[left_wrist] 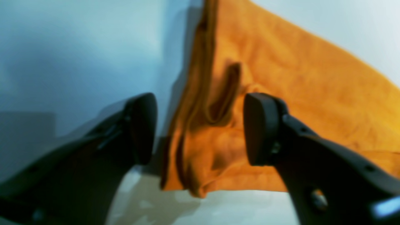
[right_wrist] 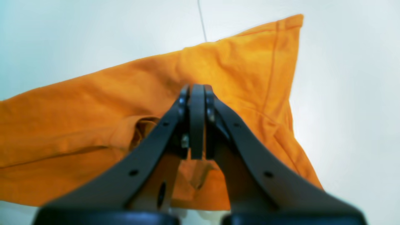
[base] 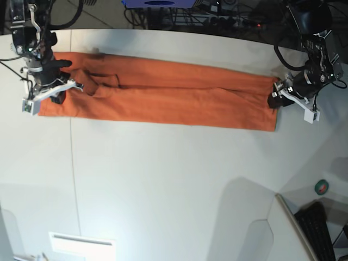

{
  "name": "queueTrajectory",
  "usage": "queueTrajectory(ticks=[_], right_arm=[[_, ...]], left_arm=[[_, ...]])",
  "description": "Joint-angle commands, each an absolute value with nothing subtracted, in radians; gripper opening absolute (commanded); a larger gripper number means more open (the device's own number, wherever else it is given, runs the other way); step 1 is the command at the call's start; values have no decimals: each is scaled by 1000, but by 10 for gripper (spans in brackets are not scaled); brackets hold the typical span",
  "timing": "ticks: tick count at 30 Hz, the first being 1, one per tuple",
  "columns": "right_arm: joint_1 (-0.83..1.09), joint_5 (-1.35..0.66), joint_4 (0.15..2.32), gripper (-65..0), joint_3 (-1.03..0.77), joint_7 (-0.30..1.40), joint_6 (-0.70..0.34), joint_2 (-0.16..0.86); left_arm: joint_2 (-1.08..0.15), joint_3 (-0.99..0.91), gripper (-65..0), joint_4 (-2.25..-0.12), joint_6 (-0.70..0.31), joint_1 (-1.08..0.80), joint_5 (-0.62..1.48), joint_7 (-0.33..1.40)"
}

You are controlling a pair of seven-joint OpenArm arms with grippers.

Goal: Layout the t-shirt on the table in an organized manner, then fold the t-shirt properly

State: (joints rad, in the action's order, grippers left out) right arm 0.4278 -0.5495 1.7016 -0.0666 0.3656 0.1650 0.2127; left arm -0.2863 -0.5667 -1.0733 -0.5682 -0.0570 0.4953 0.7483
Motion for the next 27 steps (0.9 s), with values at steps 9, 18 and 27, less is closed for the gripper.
queueTrajectory(ticks=[9,18,27], right_arm=[[426,-552,1721,-650,-71,344,162,223],[427,-552,1721,-650,-70,344,162,223],[427,-555,1721,-650,-70,344,162,223]], left_arm=[[-311,-565,-650,-970,-572,-35,486,610],[-335,-564,-650,-1314,-499,-166,486,608],[-282,-302,-650,-1666,-348,-328,486,608]])
